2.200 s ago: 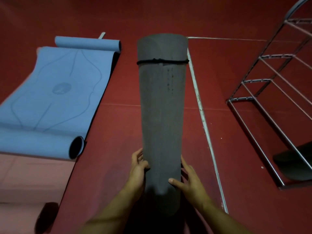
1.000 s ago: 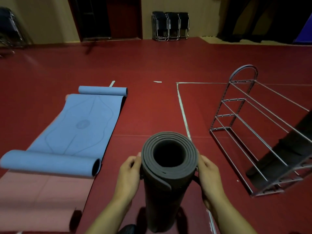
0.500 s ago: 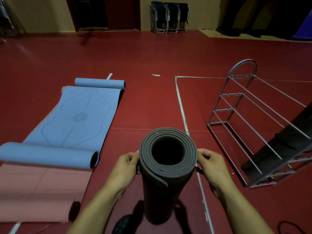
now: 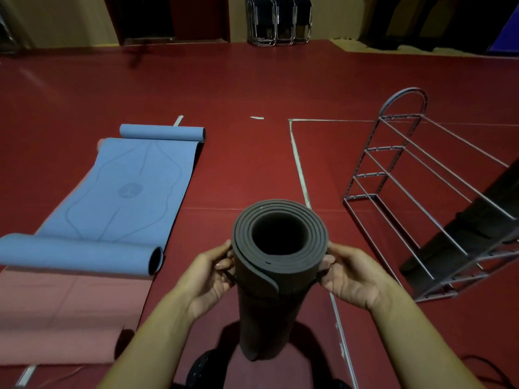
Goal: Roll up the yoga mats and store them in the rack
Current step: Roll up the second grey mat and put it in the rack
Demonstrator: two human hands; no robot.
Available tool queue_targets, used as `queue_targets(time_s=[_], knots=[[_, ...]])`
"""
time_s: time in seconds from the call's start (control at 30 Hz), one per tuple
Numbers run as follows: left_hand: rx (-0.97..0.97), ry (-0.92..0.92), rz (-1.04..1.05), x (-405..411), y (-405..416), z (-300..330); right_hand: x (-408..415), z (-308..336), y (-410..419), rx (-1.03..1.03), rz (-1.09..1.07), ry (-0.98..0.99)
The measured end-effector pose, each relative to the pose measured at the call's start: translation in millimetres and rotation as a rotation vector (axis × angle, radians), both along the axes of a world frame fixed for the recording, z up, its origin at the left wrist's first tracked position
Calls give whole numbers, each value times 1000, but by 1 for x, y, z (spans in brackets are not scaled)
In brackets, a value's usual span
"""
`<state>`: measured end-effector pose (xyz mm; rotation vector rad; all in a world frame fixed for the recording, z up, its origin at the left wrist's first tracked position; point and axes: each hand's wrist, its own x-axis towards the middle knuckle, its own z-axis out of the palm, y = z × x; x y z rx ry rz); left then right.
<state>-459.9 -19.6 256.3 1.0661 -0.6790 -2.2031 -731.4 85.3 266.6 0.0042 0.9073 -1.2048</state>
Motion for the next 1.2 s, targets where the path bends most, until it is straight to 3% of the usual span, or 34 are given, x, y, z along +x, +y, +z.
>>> queue_targets(time_s=[0.13,0.27,0.4,0.5,0.7,0.87,0.93,1.07,1.2], knots=[[11,-114,39,-7,-5,-43,6,-39,-11,76,32,141],[-24,-426,50,-8,-6,-101,21,-98,-14,283,-128,307],[-252,-642,-18,-17,-1,-124,36,-119,-18,387,-128,527],[-380,-781,-35,-26,4,-127,51,-112,-23,342,-149,621],[-393,-778,-10,-28,5,-117,53,-77,-22,146,-249,708],[-519,-827,601,-30,37,-22,49,-18,-34,-212,-391,596],[-571,-759,703,-25,68,4,46,-2,-36,-336,-378,573],[-607,-545,606,-35,128,6,48,14,-34,-457,-325,789],[-705,-590,499,-59,145,-10,56,17,-27,-434,-237,826]])
